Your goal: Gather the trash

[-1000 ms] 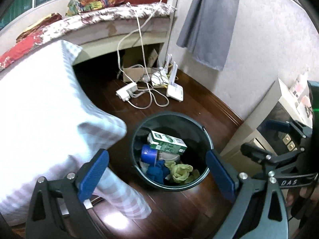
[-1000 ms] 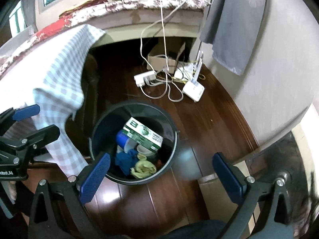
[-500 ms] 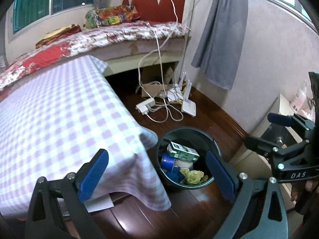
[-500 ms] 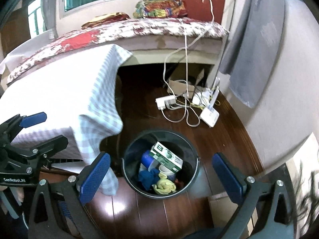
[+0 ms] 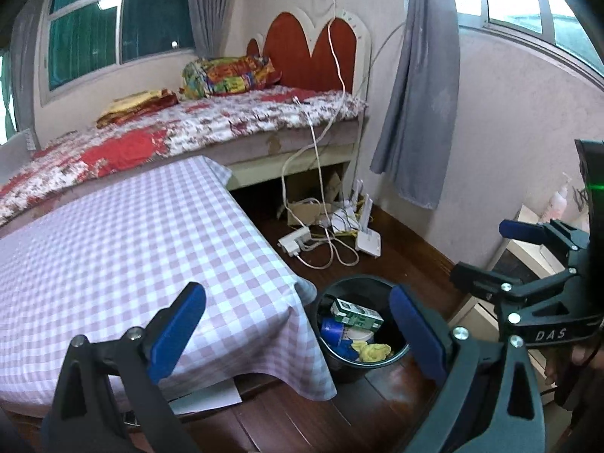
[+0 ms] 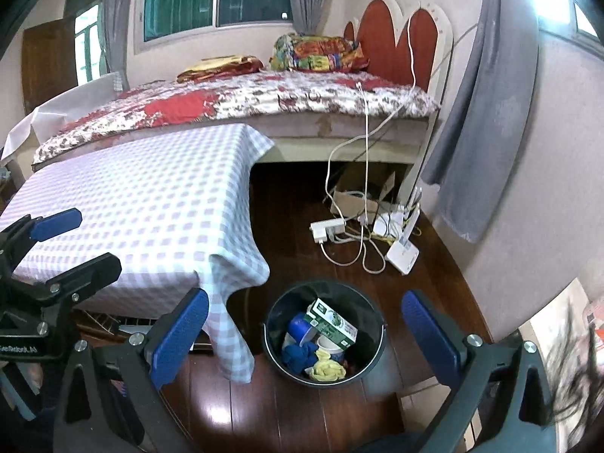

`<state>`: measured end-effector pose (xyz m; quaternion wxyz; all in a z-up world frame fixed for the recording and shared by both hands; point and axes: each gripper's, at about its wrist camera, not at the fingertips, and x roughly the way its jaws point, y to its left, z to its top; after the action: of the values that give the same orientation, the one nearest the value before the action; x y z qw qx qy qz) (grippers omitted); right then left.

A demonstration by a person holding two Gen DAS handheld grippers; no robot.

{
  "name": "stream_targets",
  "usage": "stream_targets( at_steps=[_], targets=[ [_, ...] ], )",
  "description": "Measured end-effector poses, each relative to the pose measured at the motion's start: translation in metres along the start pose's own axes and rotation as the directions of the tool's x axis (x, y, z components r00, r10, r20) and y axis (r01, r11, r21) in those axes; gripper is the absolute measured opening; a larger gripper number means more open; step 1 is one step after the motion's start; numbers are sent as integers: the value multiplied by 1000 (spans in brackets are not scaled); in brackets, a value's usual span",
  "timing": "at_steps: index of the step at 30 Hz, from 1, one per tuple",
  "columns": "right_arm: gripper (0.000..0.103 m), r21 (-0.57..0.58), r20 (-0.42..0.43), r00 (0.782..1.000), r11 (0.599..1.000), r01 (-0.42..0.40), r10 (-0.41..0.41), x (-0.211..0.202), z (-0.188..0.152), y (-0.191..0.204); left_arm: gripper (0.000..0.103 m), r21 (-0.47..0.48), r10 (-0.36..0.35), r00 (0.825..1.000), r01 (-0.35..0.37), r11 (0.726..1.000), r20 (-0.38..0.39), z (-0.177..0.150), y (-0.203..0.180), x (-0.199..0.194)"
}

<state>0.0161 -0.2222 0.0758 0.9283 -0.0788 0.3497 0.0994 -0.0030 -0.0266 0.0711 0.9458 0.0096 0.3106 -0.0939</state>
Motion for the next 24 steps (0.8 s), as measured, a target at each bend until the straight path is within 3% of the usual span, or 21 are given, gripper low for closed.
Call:
stream_targets(
  at_steps=[10, 24],
  targets=[
    [103, -1, 53, 999, 1000, -3, 3, -33, 1, 6, 99, -15, 38, 999, -37, 999, 30, -2, 4, -20],
    [103, 2, 63, 998, 1000, 3, -3, -38, 5, 4, 99, -20, 31, 999, -30, 999, 21, -4, 4, -21]
  ],
)
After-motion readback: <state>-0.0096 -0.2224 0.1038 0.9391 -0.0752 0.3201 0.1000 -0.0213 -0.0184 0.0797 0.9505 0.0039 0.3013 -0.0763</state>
